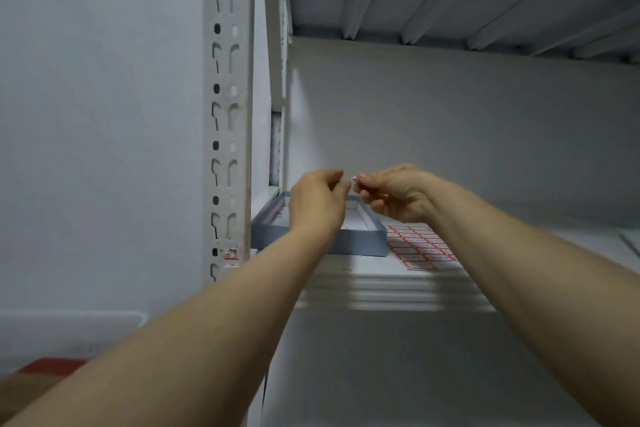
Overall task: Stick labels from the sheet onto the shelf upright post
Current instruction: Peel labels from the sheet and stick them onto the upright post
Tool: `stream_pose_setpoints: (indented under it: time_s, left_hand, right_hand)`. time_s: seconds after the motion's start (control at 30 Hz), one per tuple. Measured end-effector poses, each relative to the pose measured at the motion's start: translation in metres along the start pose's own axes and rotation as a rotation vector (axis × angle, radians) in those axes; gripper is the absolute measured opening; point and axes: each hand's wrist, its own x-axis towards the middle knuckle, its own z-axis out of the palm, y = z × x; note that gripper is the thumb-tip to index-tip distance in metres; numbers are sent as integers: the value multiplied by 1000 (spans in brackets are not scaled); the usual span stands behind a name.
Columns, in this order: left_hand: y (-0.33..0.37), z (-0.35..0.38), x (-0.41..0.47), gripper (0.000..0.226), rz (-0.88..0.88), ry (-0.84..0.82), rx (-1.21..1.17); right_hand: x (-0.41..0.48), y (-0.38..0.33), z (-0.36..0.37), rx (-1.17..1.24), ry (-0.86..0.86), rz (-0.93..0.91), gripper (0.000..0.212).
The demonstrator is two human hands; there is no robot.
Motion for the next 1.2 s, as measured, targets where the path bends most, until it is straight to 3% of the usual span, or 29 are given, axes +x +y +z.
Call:
stream_pose_setpoints:
  time_s: [0.1, 0.4, 0.57, 0.7, 0.8, 1.03, 1.2]
  left_hand:
    - [3, 4, 5, 39, -21, -36, -131]
    - [0, 13, 21, 17, 20, 67, -71]
    - [-2, 14, 29, 16, -257, 72, -250]
    - [3, 12, 32, 25, -478, 34, -420]
    - [7, 12, 32, 26, -562, -1, -484]
    - [2, 18, 35, 24, -345, -15, 29]
    - [2, 16, 41, 44, -214, -45, 206]
  right_hand:
    - [2, 1, -1, 68, -44, 54, 17]
    - [9, 2, 1, 269, -108, 222, 20]
    - [2, 4, 4, 416, -110, 236, 5]
    - [-1, 6, 6, 262, -104, 149, 17]
    - [2, 8, 5, 167, -11, 31, 11]
    - [6, 4, -8, -21, 146, -83, 8]
    - [7, 6, -9, -124, 179, -66, 3]
